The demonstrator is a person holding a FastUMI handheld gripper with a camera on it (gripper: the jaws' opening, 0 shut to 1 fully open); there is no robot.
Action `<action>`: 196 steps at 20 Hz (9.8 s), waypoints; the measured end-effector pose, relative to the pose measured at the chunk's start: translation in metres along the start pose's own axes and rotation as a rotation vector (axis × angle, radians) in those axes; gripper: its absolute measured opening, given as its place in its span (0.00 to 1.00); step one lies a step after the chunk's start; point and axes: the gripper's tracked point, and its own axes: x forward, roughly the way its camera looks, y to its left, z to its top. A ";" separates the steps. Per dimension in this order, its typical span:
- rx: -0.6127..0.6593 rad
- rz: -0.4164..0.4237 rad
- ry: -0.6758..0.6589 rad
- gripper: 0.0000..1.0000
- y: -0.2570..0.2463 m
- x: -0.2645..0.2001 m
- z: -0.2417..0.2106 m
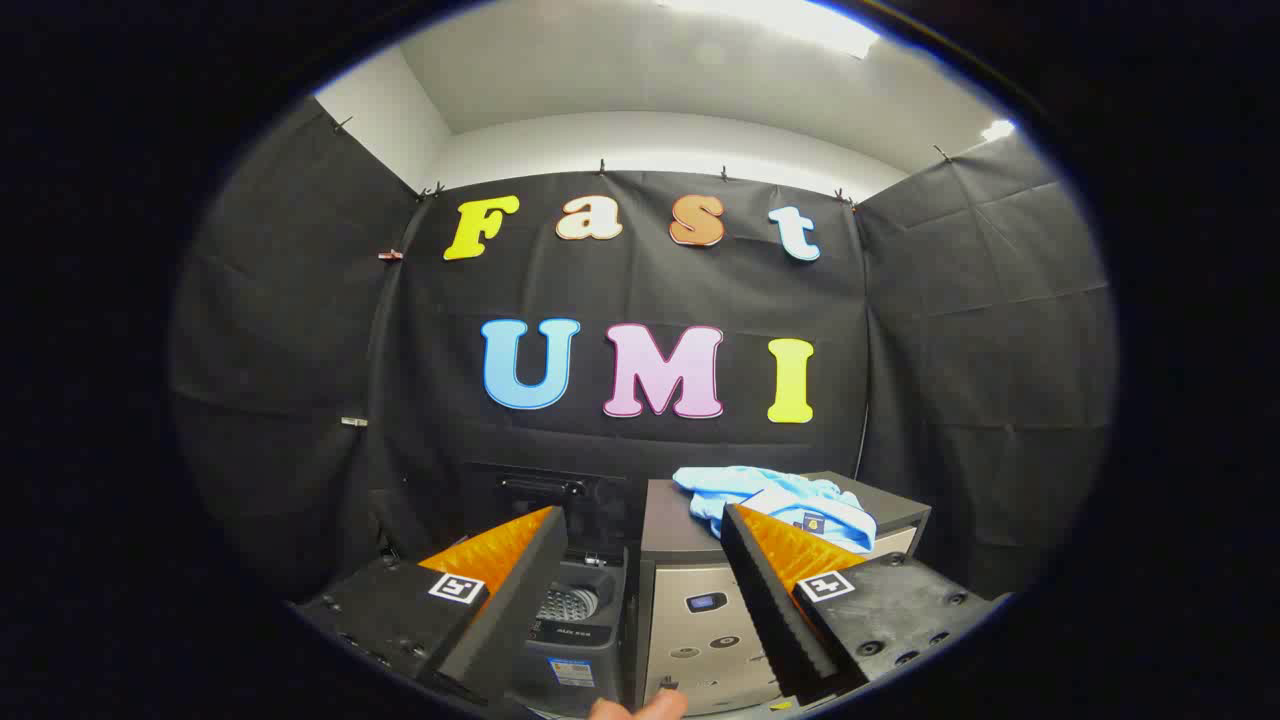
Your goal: Put the clothes into the washing machine and then close the washing machine lid.
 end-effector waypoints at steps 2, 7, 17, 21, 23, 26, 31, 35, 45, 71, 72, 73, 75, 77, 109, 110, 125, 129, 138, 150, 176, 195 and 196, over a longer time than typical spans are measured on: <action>0.004 -0.006 0.001 0.98 -0.002 -0.001 0.000; 0.005 -0.015 -0.001 0.97 -0.002 -0.002 0.002; 0.000 -0.018 -0.007 0.98 -0.003 -0.007 0.004; -0.010 -0.036 0.002 0.97 -0.010 -0.005 0.004; -0.019 -0.060 0.009 0.97 -0.020 -0.001 0.007; -0.033 -0.090 0.002 0.97 -0.041 0.013 0.016; -0.023 -0.161 0.009 0.98 -0.091 0.046 0.032; -0.049 -0.298 0.109 0.98 -0.150 0.083 0.033; 0.143 -0.272 0.465 0.99 -0.184 0.237 -0.011; 0.040 -0.269 0.631 0.12 -0.163 0.306 -0.090; 0.017 -0.248 0.616 0.12 -0.150 0.310 -0.082; -0.009 -0.222 0.603 0.12 -0.135 0.312 -0.075; -0.060 -0.183 0.599 0.12 -0.106 0.315 -0.068; -0.064 -0.157 0.594 0.12 -0.075 0.317 -0.063; -0.071 -0.028 0.570 0.12 0.191 0.333 -0.307; -0.075 -0.032 0.571 0.12 0.191 0.334 -0.316; -0.034 0.008 0.607 0.12 0.210 0.316 -0.379; -0.025 0.046 0.606 0.13 0.216 0.315 -0.377; 0.006 0.048 0.614 0.89 0.216 0.315 -0.380; -0.018 0.031 0.611 1.00 0.213 0.317 -0.357; -0.029 0.035 0.633 1.00 0.225 0.467 -0.172; 0.071 0.090 0.623 1.00 0.230 0.478 -0.182; 0.073 0.088 0.613 1.00 0.230 0.480 -0.180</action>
